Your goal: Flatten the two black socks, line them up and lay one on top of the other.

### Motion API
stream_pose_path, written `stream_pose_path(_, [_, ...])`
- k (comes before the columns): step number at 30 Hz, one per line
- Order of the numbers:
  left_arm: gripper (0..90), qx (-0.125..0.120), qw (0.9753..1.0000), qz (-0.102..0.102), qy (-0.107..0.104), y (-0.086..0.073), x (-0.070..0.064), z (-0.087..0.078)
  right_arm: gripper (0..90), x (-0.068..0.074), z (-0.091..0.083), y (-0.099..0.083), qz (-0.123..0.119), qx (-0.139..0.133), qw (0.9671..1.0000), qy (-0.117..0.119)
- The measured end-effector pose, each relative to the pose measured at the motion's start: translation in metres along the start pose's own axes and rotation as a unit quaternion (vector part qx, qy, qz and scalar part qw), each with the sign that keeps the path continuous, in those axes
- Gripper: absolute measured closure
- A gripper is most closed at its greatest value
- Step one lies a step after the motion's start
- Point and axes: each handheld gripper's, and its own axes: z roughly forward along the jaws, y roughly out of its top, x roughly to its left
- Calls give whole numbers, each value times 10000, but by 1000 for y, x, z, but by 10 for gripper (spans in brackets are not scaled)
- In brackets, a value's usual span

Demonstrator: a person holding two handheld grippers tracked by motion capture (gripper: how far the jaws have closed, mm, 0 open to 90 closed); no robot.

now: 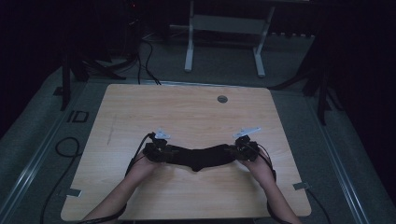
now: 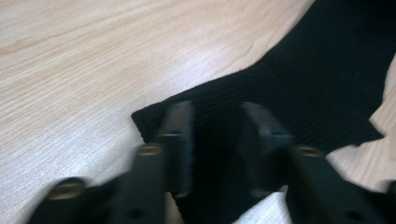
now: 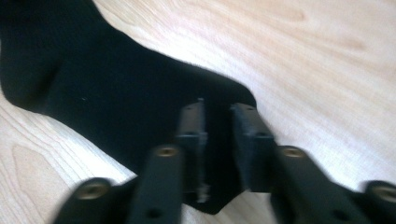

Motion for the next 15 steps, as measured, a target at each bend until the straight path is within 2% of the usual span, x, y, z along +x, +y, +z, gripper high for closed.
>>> stream_pose_path(2, [389,-84,9999,113,-36,0,-2,-4,473,2,-1,2,-63,-52,9998,164])
stream_pose_path(3, [332,-110,9995,229,-162,0,-3,-6,427,3,-1,3,-104,-78,9997,184])
stream_pose_path(4, [263,-97,9996,262,-94,0,-5,-7,369,6,-2,4,-170,-122,9997,129])
stream_pose_path(8, [236,-274,9989,379,-80,-1,-10,-11,225,10,-4,6,-155,-354,9992,60])
stream_pose_path(9, [218,-340,9987,379,-42,-1,-10,-12,165,10,-4,6,-137,-369,9991,132])
stream_pose_path(10, [189,-410,9985,371,-10,-2,-9,-12,135,10,-4,6,-170,-378,9990,178])
stream_pose_path(12, [141,-584,9976,372,57,-3,-8,-13,123,10,-2,6,-113,-383,9991,133])
stream_pose_path(15, [81,-751,9964,376,120,-4,-5,-14,124,10,1,3,-150,-474,9985,240])
